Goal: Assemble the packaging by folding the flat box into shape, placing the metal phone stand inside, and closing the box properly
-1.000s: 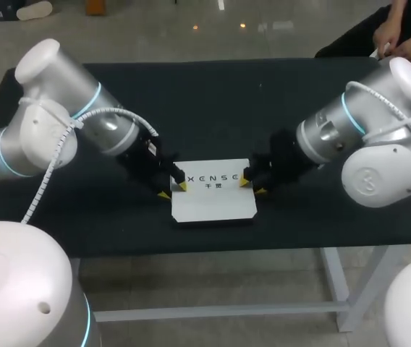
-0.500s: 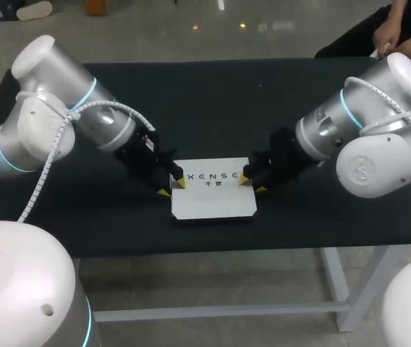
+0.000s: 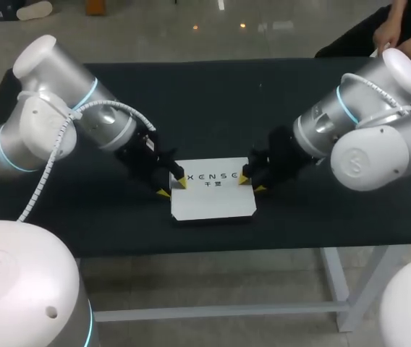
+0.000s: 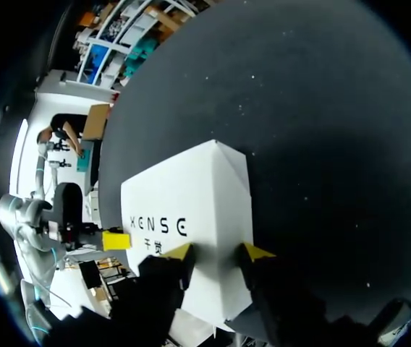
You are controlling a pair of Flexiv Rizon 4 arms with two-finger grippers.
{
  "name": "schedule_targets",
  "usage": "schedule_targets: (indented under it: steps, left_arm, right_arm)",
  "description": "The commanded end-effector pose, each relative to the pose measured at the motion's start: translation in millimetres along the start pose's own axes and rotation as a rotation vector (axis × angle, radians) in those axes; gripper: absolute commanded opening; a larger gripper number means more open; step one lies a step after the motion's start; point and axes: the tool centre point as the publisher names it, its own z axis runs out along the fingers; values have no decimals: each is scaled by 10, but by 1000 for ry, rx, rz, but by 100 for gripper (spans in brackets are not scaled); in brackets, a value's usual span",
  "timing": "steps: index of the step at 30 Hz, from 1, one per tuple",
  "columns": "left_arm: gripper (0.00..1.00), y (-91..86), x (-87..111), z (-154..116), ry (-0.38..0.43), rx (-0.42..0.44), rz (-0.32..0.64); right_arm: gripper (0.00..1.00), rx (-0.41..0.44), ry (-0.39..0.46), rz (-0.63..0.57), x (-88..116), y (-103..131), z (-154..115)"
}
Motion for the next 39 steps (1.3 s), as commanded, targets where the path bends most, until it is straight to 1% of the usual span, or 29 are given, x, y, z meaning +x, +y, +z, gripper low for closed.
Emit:
schedule_targets:
  steps: [1, 2, 3, 5, 6, 8, 10, 14, 16, 18, 20, 22, 24, 30, 31, 32, 35, 39]
  left_arm:
    - [59, -2, 47, 38, -3, -2, 0]
    - [58, -2, 47, 38, -3, -2, 0]
    - [53, -2, 47, 38, -3, -2, 0]
    - [52, -2, 47, 38, -3, -2, 0]
    - [49, -2, 47, 38, -3, -2, 0]
    - [49, -2, 47, 38, -3, -2, 0]
    - [45, -2, 47, 38, -3, -2, 0]
    - [49, -2, 47, 38, -3, -2, 0]
    - [49, -2, 47, 38, -3, -2, 0]
    - [56, -2, 47, 38, -3, -2, 0]
    - [60, -2, 47, 38, -3, -2, 0]
    - [58, -2, 47, 38, -3, -2, 0]
    - [61, -2, 47, 38, -3, -2, 0]
    - [59, -2, 47, 38, -3, -2, 0]
    - [55, -2, 47, 38, -3, -2, 0]
    - [55, -2, 47, 38, -3, -2, 0]
    - [49, -2, 47, 38, -3, -2, 0]
    - [49, -2, 47, 38, -3, -2, 0]
  right_arm:
    - [40, 11, 8, -1, 23, 36, 74]
    - [40, 11, 8, -1, 23, 36, 74]
    - [40, 11, 8, -1, 23, 36, 74]
    - [41, 11, 8, -1, 23, 36, 74]
    - [42, 11, 8, -1, 23, 36, 74]
    - [40, 11, 8, -1, 23, 36, 74]
    - [39, 11, 8, -1, 23, 36, 74]
    - [38, 11, 8, -1, 23, 36, 74]
    - [37, 11, 8, -1, 23, 36, 74]
    - [39, 11, 8, -1, 23, 36, 74]
    - [40, 11, 8, -1, 23, 36, 74]
    - [39, 11, 8, -1, 23, 36, 74]
    - [39, 11, 8, -1, 23, 36, 74]
    - [38, 11, 8, -1, 23, 36, 74]
    - [38, 11, 8, -1, 23, 36, 74]
    - [38, 11, 8, -1, 23, 36, 74]
    - [39, 11, 8, -1, 23, 36, 74]
    - [40, 11, 8, -1, 23, 36, 74]
